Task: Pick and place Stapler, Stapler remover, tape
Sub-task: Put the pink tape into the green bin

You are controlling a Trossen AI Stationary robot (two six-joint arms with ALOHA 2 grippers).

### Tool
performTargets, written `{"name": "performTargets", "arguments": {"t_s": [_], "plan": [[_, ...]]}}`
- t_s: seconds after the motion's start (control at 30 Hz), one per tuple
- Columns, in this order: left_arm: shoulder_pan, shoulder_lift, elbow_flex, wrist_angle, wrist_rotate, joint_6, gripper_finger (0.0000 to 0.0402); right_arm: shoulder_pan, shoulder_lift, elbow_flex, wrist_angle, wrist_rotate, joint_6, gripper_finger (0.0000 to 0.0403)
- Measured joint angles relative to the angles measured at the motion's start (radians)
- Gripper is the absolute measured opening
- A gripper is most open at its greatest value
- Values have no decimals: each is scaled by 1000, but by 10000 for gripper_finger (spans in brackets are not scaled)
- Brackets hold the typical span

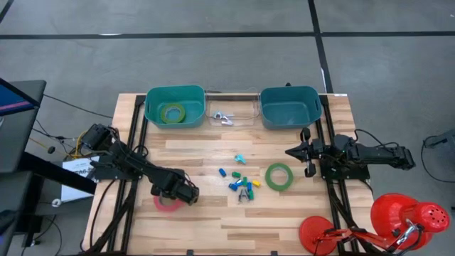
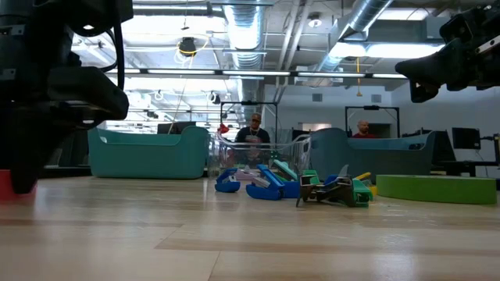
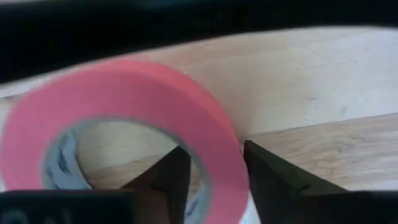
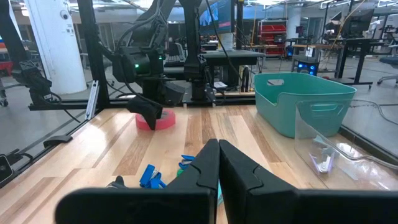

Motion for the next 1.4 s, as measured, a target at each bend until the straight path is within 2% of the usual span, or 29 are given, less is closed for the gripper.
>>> {"name": "performTargets", "arguments": {"t_s": [0.23, 0.4, 0.53, 0.8, 0.93, 1.2, 1.4], "plan": [[0, -15, 0, 7, 1, 4, 84, 0, 0, 0, 0, 0, 0, 0], [0, -71, 0, 9, -40, 6, 83, 0, 0, 0, 0, 0, 0, 0], [8, -139, 0, 10, -114, 29, 86, 0, 0, 0, 0, 0, 0, 0], [80, -268, 0, 18, -351, 229, 81, 0, 0, 0, 0, 0, 0, 0], [136, -313, 0, 21, -437, 347, 82, 0, 0, 0, 0, 0, 0, 0], [260, -364, 0, 57, -560, 554, 82, 0, 0, 0, 0, 0, 0, 0], [357, -369, 0, 142, -575, 721, 84, 0, 0, 0, 0, 0, 0, 0]]}}
